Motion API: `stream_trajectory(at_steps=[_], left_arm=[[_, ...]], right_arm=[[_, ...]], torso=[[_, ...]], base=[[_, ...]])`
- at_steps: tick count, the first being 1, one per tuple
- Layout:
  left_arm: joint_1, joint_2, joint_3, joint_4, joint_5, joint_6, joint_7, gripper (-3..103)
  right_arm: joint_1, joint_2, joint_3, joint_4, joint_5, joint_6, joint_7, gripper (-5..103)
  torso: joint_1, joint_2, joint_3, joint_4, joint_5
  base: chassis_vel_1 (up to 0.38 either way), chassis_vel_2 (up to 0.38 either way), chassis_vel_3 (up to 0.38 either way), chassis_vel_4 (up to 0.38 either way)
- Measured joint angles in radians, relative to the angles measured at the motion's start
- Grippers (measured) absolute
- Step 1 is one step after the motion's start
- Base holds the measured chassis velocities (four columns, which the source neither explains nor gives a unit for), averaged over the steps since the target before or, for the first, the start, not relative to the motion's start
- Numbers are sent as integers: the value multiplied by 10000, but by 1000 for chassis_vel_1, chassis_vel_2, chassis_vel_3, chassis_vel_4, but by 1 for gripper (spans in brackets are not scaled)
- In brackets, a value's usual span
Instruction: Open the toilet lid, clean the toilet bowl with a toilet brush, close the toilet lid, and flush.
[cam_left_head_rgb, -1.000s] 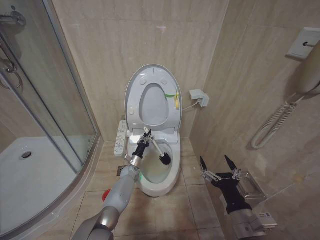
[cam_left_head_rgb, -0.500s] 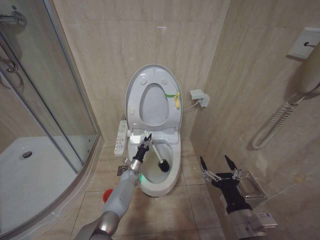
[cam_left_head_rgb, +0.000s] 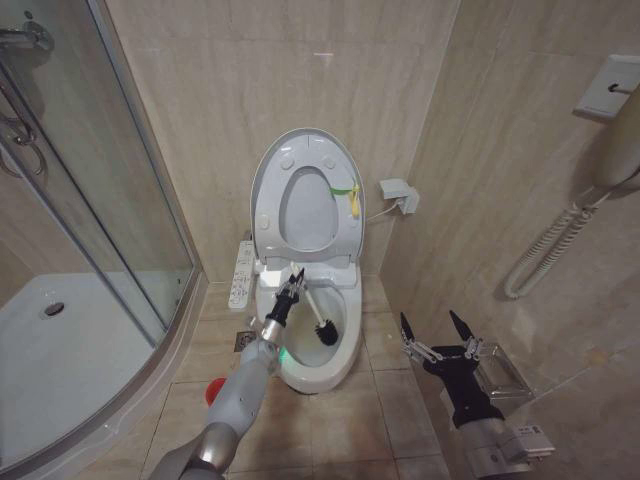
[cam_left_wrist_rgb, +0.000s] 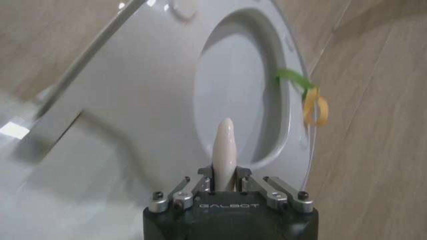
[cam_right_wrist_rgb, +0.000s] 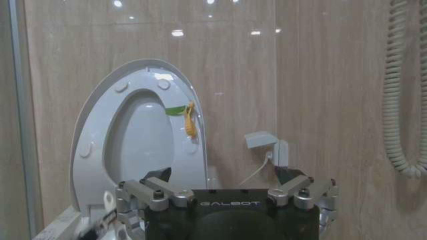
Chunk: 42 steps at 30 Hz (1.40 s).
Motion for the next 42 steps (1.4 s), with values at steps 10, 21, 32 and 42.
stream_trajectory(at_steps=[10, 21, 32, 42], left_arm=[[322, 9, 81, 264, -59, -13, 27, 21], [-46, 2, 115, 91, -200, 0, 12, 21], [286, 7, 19, 192, -31, -22, 27, 21], [77, 8, 29, 646, 185, -41, -3, 21]], right_arm=[[0, 0, 0, 0, 0, 0, 0, 100], [0, 0, 0, 0, 0, 0, 0, 100], [0, 0, 0, 0, 0, 0, 0, 100], [0, 0, 0, 0, 0, 0, 0, 100]], torso=[[0, 0, 0, 15, 2], [0, 0, 0, 4, 1], [0, 2, 0, 6, 0], [0, 2, 0, 14, 1]], base=[[0, 0, 0, 0], [0, 0, 0, 0], [0, 0, 0, 0], [0, 0, 0, 0]])
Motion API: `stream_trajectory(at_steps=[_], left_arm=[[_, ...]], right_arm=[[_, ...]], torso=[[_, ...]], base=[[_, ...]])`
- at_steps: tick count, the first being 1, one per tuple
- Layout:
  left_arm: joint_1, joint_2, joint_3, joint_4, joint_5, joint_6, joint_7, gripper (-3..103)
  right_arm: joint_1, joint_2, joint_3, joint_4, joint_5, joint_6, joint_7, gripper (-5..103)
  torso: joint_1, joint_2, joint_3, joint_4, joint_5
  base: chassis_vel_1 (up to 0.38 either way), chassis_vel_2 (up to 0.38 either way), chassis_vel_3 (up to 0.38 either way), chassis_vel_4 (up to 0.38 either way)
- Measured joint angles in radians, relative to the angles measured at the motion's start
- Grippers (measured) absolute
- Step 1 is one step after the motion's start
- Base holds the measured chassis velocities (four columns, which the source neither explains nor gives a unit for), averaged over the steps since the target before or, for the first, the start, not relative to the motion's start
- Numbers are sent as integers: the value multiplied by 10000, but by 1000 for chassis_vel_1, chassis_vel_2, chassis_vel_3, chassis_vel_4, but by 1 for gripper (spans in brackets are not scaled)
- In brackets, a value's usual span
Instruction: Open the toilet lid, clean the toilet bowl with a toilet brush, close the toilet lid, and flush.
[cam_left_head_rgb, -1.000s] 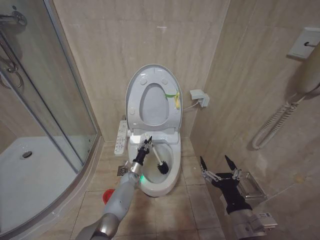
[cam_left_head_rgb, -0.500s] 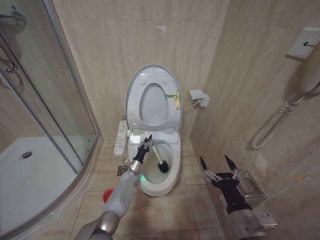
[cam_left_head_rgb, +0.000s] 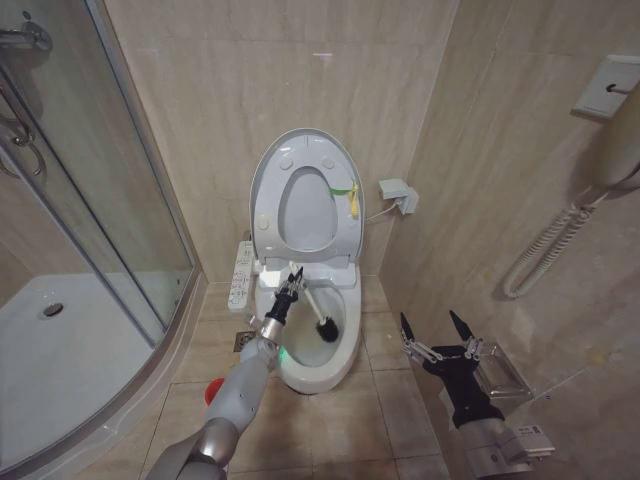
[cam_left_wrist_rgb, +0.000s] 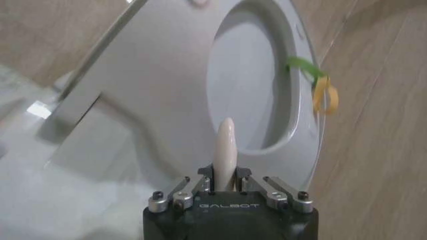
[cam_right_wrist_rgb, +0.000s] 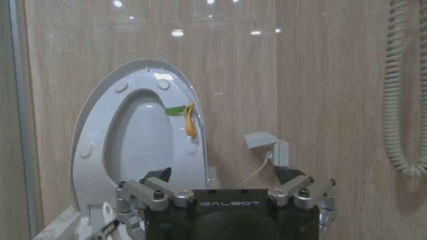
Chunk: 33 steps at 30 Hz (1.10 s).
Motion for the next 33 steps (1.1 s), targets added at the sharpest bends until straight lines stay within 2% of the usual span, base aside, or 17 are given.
stream_trajectory(at_steps=[4, 6, 14, 19, 22, 24, 25, 27, 29, 33], left_arm=[[-97, 4, 292, 224, 343, -15, 2, 21], [-185, 1, 422, 84, 367, -11, -14, 21], [-390, -7, 380, -134, 410, -143, -31, 21], [-213, -3, 218, 108, 1400, -435, -8, 21], [-107, -2, 191, 44, 1641, -538, -10, 21], [-74, -2, 185, -231, 2430, -678, -36, 21], [-74, -2, 185, -231, 2430, -678, -36, 21], [-193, 11, 211, -401, 3741, -973, 39, 21], [-245, 100, 241, -512, 4313, -1137, 156, 21], [-249, 208, 164, -488, 4875, -1285, 311, 21]], right_arm=[[0, 0, 0, 0, 0, 0, 0, 100], [0, 0, 0, 1, 0, 0, 0, 100], [0, 0, 0, 1, 0, 0, 0, 100], [0, 0, 0, 0, 0, 0, 0, 100], [0, 0, 0, 0, 0, 0, 0, 100], [0, 0, 0, 0, 0, 0, 0, 100], [0, 0, 0, 0, 0, 0, 0, 100], [0, 0, 0, 1, 0, 0, 0, 100], [0, 0, 0, 0, 0, 0, 0, 100], [0, 0, 0, 1, 0, 0, 0, 100]], torso=[[-1, 1, -2, 1, 3], [0, 0, 0, -10, -2], [0, 0, 1, -12, -2], [0, 0, 0, -5, -1], [0, 0, 0, -3, -1], [0, 0, 0, -6, -1], [0, 0, 0, -6, -1], [0, -1, 0, -12, -2], [1, -2, 1, -13, -2], [0, -2, 0, -6, 0]], base=[[0, 0, 0, 0], [0, 0, 0, 0], [0, 0, 0, 0], [0, 0, 0, 0], [0, 0, 0, 0], [0, 0, 0, 0], [0, 0, 0, 0], [0, 0, 0, 0], [0, 0, 0, 0], [0, 0, 0, 0]])
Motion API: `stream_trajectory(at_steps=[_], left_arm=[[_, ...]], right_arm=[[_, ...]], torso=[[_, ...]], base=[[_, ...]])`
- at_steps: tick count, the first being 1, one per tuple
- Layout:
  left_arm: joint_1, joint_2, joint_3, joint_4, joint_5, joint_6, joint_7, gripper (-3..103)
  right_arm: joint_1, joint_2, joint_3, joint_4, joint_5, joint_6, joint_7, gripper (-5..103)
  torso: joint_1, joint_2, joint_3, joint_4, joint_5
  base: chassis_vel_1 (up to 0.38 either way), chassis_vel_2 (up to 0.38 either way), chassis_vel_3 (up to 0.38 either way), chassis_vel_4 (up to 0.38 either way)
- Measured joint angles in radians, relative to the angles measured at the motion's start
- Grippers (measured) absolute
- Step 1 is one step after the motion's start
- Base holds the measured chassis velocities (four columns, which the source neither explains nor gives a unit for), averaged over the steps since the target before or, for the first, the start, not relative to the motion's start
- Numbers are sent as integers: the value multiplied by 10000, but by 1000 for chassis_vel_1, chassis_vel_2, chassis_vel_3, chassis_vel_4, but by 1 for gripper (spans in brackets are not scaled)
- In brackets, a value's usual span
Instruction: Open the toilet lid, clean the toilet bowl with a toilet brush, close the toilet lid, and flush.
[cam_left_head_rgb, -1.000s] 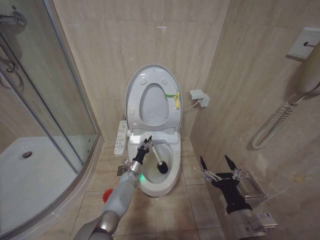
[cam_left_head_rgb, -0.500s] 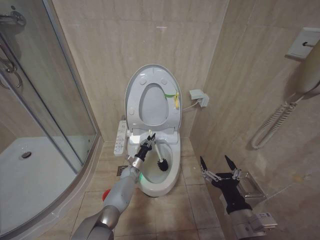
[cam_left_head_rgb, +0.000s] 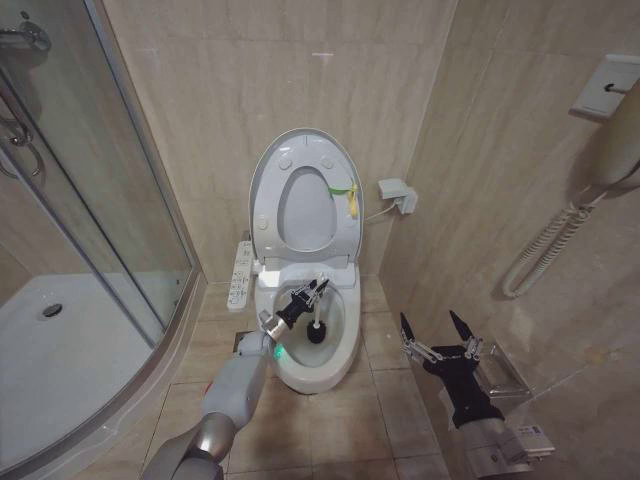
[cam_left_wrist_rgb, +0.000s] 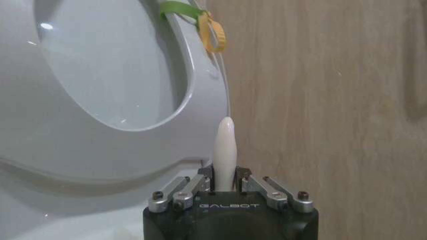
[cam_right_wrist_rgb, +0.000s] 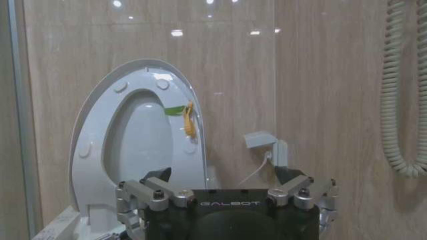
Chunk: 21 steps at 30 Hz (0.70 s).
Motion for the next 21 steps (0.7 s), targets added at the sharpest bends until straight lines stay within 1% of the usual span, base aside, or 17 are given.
stream_trajectory(at_steps=[9, 15, 16, 17, 19, 20, 21], left_arm=[[246, 135, -403, 537, 547, -55, 44, 21], [280, 319, -587, 818, 496, 223, -168, 21], [324, 374, -603, 782, 261, 295, -203, 21], [408, 424, -527, 615, -140, 372, -221, 21], [522, 449, -290, 185, -1207, 546, -236, 21], [522, 449, -290, 185, -1207, 546, -236, 21], [505, 355, -234, 8, -1987, 595, -215, 21]], right_arm=[[0, 0, 0, 0, 0, 0, 0, 100], [0, 0, 0, 0, 0, 0, 0, 100], [0, 0, 0, 0, 0, 0, 0, 100], [0, 0, 0, -1, 0, 0, 0, 100], [0, 0, 0, 0, 0, 0, 0, 100], [0, 0, 0, 0, 0, 0, 0, 100], [0, 0, 0, 0, 0, 0, 0, 100]], torso=[[-1, 1, -2, -1, -1], [-2, 2, -3, 1, 1], [-2, 2, -2, 1, 1], [-1, 1, -1, 3, 1], [0, 0, 2, 6, -2], [0, 0, 2, 6, -2], [0, 0, 2, 1, -1]], base=[[0, 0, 0, 0], [0, 0, 0, 0], [0, 0, 0, 0], [0, 0, 0, 0], [0, 0, 0, 0], [0, 0, 0, 0], [0, 0, 0, 0]])
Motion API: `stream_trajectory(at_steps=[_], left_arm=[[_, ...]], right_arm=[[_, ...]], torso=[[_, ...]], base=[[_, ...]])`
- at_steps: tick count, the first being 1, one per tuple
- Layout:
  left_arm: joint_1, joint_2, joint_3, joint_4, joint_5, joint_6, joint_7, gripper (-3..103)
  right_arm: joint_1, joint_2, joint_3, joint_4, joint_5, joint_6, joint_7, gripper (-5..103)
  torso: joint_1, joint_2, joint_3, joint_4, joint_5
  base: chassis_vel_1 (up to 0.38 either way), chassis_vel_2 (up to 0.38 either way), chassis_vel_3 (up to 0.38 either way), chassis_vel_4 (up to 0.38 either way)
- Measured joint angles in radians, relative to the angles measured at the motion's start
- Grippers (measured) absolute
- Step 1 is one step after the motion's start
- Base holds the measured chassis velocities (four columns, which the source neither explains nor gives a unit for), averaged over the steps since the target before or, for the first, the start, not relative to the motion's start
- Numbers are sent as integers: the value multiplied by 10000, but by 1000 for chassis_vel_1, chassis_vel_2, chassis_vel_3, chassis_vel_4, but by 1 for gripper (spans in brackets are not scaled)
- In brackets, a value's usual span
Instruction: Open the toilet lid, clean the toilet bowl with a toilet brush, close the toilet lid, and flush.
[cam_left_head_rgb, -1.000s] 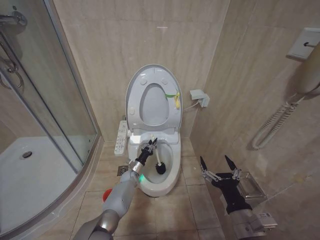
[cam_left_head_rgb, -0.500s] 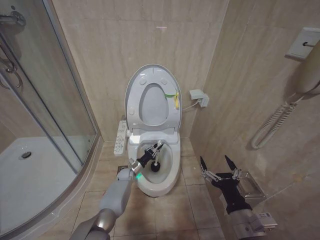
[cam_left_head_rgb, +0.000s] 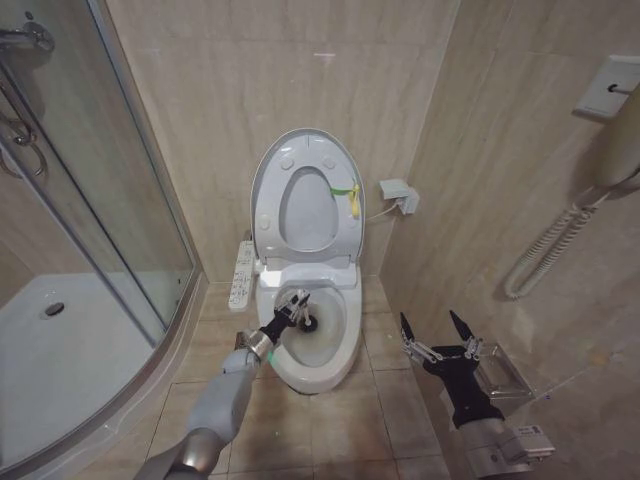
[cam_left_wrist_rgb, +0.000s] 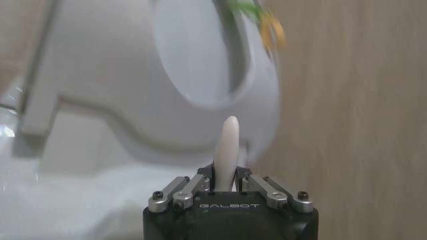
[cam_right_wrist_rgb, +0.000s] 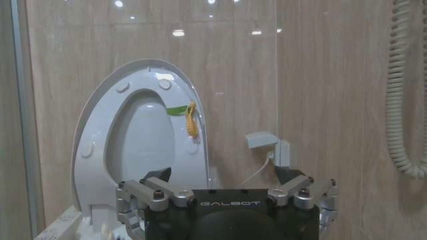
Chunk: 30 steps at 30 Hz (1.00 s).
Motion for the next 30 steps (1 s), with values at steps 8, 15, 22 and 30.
stream_trajectory(at_steps=[8, 15, 22, 30], left_arm=[[54, -576, -274, -454, -2372, 424, -95, 21], [589, -577, -384, -438, -2192, 562, -122, 21], [660, -573, -274, -1023, -2532, 736, -159, 21], [828, -571, -28, -1598, -2992, 1118, -319, 21]], right_arm=[[0, 0, 0, 0, 0, 0, 0, 100], [0, 0, 0, 0, 0, 0, 0, 100], [0, 0, 0, 0, 0, 0, 0, 100], [0, 0, 0, 0, 0, 0, 0, 100]], torso=[[1, 0, 0, -5, 2], [0, 0, -2, 4, 2], [0, 0, -2, -7, -1], [0, 0, -2, -1, -1]], base=[[0, 0, 0, 0], [0, 0, 0, 0], [0, 0, 0, 0], [0, 0, 0, 0]])
